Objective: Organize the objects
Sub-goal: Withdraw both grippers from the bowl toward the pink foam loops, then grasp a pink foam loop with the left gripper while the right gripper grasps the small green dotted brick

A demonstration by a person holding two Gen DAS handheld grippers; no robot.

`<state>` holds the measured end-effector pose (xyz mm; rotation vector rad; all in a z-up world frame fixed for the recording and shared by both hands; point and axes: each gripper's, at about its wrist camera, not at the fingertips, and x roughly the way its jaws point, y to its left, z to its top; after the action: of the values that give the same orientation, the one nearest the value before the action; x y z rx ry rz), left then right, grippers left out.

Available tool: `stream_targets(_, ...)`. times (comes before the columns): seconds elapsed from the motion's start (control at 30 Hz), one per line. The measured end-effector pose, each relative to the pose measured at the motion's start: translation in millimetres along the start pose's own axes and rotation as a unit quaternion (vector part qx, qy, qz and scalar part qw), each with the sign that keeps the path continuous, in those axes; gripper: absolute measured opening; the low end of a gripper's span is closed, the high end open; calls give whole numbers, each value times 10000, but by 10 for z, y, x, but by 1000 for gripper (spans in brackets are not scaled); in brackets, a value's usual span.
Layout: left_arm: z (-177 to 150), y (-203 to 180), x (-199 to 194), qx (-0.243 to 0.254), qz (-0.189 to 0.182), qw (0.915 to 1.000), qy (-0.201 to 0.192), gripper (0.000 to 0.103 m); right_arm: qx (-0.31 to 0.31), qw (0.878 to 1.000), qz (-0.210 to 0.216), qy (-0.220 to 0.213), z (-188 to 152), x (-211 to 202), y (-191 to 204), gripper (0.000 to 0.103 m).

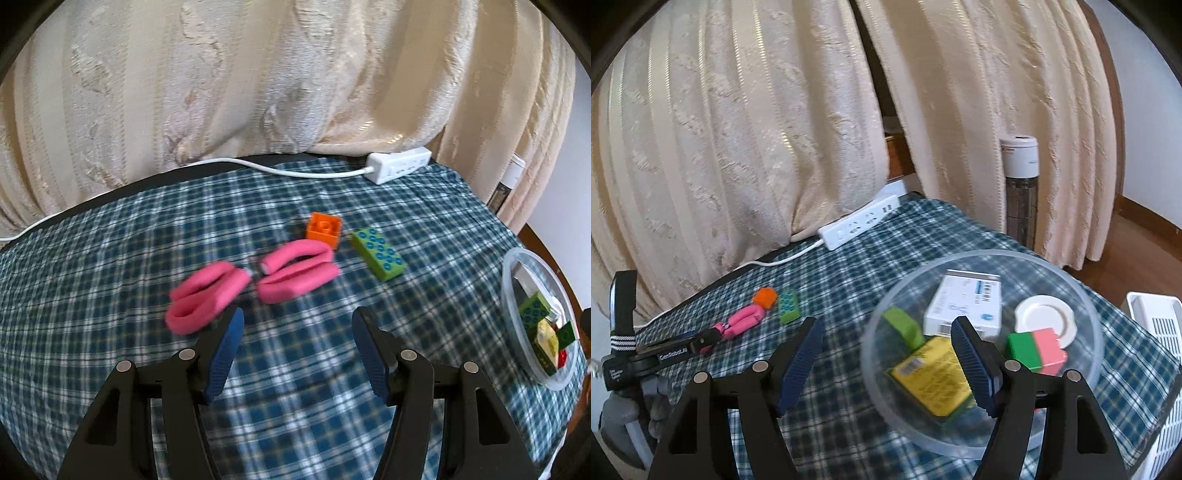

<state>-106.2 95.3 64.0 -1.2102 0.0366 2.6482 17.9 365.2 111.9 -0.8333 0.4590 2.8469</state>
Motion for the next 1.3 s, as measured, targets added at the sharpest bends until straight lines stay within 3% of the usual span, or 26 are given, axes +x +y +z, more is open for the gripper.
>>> stream_targets(0.63, 44, 805, 230, -468, 589, 9970, 201, 65, -732, 9933, 639, 626, -13, 452, 766, 76)
stream_targets(1.07, 89, 792, 464, -118, 483, 9985, 214, 70, -972, 9832, 976, 1196, 5, 950, 1093, 76)
stream_targets(1.3, 96, 768, 566, -9, 352, 9991, 255, 71, -1028, 9796, 929, 1455, 20, 1303, 1176, 76)
